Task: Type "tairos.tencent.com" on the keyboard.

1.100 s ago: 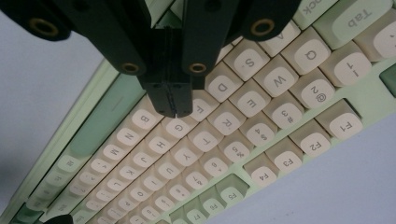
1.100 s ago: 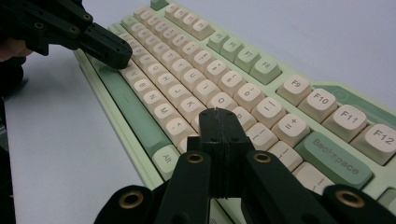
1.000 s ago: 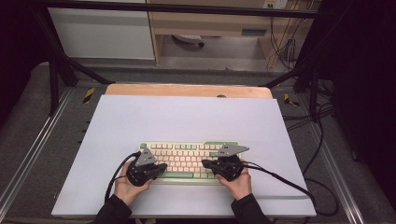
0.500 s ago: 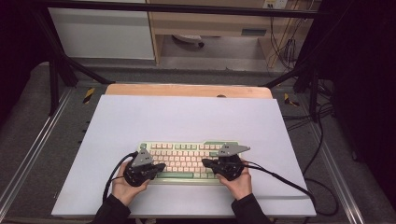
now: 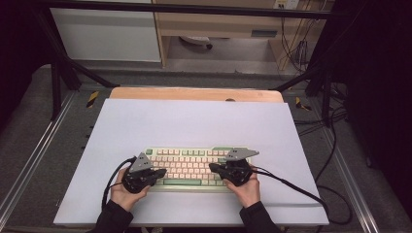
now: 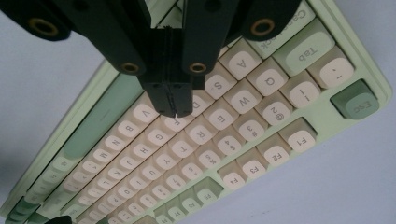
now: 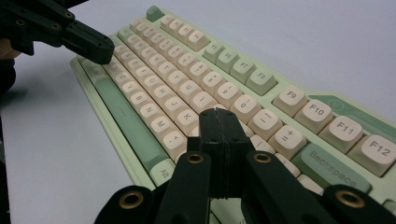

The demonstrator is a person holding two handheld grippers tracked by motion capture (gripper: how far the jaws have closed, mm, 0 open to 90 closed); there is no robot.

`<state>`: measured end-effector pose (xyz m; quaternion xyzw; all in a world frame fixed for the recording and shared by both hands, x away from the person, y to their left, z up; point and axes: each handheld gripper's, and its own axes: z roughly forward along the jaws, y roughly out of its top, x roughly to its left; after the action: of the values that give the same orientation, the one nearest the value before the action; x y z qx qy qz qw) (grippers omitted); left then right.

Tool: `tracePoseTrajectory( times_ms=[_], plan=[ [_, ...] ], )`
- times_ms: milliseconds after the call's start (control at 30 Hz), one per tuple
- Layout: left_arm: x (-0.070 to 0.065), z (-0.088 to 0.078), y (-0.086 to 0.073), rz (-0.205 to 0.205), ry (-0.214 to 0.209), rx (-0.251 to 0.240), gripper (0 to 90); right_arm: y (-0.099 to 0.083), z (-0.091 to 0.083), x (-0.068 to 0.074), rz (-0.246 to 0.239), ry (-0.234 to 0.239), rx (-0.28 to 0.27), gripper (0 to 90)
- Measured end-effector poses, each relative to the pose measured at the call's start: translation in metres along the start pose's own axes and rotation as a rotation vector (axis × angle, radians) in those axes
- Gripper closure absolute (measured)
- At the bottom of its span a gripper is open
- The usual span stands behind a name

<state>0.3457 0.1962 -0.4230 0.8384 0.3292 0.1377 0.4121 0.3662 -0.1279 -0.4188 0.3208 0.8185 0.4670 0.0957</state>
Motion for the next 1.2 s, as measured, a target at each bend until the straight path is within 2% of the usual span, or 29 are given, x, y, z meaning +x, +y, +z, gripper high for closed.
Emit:
tracePoseTrajectory(
  times_ms=[200,533,833,1200],
  plan=[
    [0.004,-0.004,-0.002,-0.008,0.003,-0.005,89.9,0.004,0.005,0.000,0.010,-0.010,0.006,90.0],
    [0.009,-0.009,-0.006,-0.025,0.005,-0.016,89.8,0.012,0.027,0.006,0.010,-0.013,0.025,90.0],
    [0.011,-0.012,-0.006,-0.029,0.008,-0.020,89.8,0.012,0.042,0.002,0.018,-0.030,0.051,90.0],
    [0.011,-0.012,-0.007,-0.028,0.009,-0.017,89.8,0.010,0.048,0.001,0.008,-0.041,0.075,90.0]
  ],
)
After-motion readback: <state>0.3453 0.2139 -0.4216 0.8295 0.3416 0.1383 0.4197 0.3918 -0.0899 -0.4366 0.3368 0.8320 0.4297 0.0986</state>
